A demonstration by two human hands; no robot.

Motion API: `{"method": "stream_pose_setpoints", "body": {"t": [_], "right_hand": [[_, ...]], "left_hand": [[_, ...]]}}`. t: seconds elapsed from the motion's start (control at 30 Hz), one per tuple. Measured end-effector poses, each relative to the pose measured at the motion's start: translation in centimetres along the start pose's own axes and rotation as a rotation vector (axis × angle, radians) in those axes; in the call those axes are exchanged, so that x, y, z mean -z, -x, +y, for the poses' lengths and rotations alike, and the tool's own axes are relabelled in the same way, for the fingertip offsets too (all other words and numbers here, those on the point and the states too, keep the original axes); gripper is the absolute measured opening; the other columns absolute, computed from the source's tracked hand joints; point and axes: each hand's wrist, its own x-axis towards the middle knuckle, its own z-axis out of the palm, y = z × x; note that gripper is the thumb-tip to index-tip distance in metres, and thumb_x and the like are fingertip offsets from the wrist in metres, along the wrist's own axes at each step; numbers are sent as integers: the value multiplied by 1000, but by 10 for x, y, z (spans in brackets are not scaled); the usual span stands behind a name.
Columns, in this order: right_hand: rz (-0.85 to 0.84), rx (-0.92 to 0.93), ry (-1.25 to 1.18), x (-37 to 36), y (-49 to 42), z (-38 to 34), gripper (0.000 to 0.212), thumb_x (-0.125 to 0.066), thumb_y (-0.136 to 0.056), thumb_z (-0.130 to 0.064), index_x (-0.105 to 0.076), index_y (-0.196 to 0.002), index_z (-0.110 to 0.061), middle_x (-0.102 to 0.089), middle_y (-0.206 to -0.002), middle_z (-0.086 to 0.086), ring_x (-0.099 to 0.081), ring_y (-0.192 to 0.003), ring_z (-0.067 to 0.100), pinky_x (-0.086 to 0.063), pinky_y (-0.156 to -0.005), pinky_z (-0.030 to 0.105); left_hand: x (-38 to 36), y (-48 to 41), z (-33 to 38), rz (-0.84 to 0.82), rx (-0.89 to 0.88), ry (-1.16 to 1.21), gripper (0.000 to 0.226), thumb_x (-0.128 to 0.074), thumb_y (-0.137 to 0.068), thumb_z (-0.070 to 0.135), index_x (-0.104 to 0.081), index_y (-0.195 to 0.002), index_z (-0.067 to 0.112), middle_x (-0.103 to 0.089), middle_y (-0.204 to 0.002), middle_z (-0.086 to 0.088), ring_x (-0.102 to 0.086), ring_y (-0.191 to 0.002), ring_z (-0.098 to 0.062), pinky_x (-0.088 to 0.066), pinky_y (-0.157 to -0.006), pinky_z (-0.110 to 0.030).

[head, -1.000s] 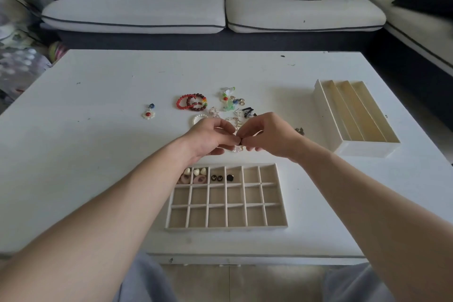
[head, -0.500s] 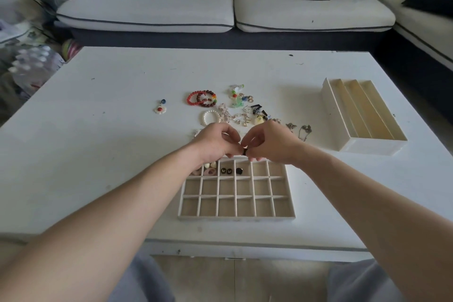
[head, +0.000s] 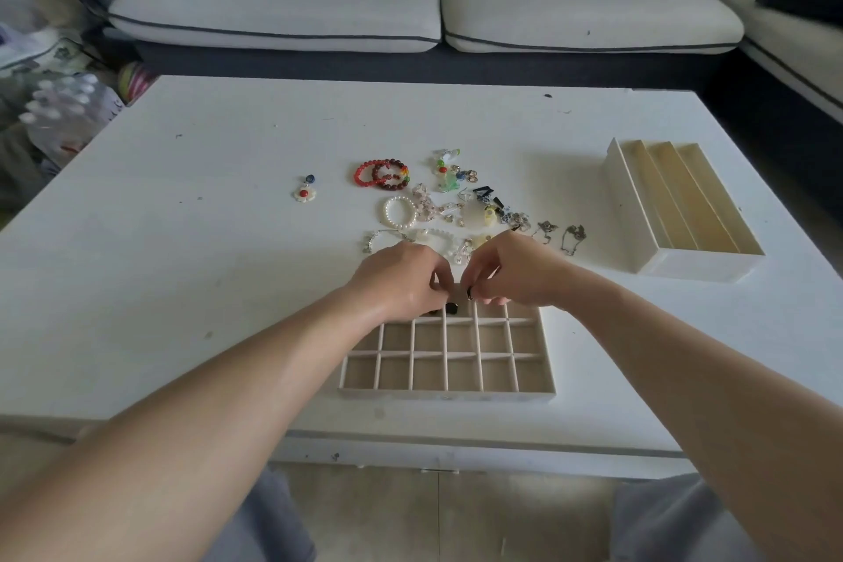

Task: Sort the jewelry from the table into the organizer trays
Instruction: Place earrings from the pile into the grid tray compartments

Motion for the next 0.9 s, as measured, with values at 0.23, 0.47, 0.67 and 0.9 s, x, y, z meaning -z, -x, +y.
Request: {"method": "stream_pose_setpoints", "body": {"t": [0.23,0.47,0.67,0.9], "right_hand": [[0,5,48,-3,-4,3,28,-73,-82,-10,-78,-78,-36,-75,-79,-11,-57,-54,-6,-51,-67,19],[45,-5,132,-6,-4,1,21,-75,-83,-13,-75,-78,-33,-67,-68,-19,-60,-66,-1,-40,-58,12],[40,-3,203,-14,-3,-1,20,-71,-86,-12,-80,-90,-29,-73,-90,-11,-65,-88,12,-51,-72,21],[70,-10,239,-24,-6,-1,27,-66,-87,-10,-81,-94,-31,-75,-85,-7,-70,-84,16,-60,-78,35]], "left_hand": [[-7,-2,3,9,-23,-26,18,-64,-90,35,-77,-101,36,-71,-93,11,-66,-86,-17,-54,-71,-29],[-12,-4,8,-8,7,-81,21,-64,-82,32,-78,-97,35,-72,-91,8,-67,-82,-22,-59,-74,-36],[-16,-5,12,24,25,-88,15,-65,-82,25,-78,-88,29,-71,-82,4,-64,-72,-22,-50,-61,-29],[-18,-6,13,44,55,-30,16,-66,-86,28,-75,-73,26,-63,-67,3,-62,-66,-25,-42,-54,-27]]}}
